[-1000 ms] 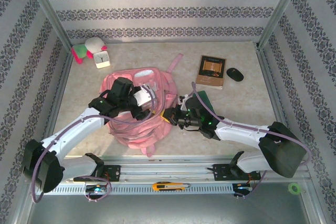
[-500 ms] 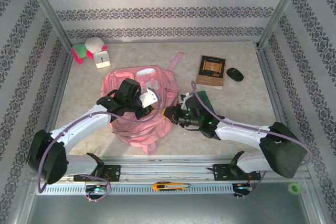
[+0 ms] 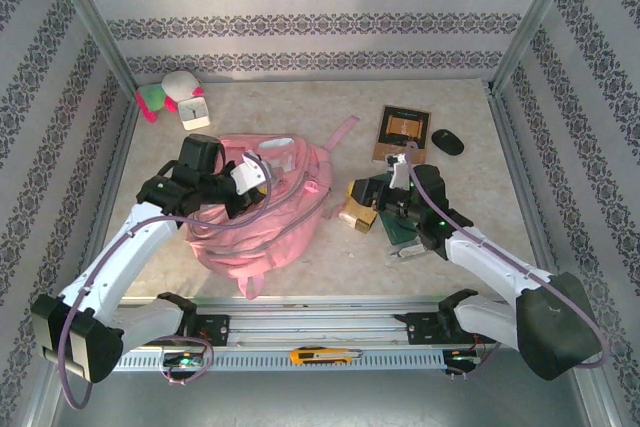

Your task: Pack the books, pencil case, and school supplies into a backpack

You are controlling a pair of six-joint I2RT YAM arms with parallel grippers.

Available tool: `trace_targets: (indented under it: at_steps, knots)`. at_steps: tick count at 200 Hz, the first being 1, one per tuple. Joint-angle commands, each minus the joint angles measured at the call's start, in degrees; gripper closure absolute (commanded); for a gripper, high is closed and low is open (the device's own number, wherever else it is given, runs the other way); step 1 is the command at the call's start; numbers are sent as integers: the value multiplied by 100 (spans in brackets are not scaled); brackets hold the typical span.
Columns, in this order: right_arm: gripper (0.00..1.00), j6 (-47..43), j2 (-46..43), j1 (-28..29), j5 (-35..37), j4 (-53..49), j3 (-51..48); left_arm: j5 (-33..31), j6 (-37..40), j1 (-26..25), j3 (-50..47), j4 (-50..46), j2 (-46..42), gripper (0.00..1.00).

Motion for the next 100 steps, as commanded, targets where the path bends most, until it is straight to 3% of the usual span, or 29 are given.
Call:
trace_targets:
  at_steps: [1,33,100]
  knots:
    - [43,-2083,48,55,-524,-82,44,731,422,98,469,-156,-170,100]
    - [42,-3289,614,99,-816,-127,222,744,650,237,777,-434,-127,100]
    - [43,-4273,1956,405,-1334,73,829,779,751,317,865,-409,-148,100]
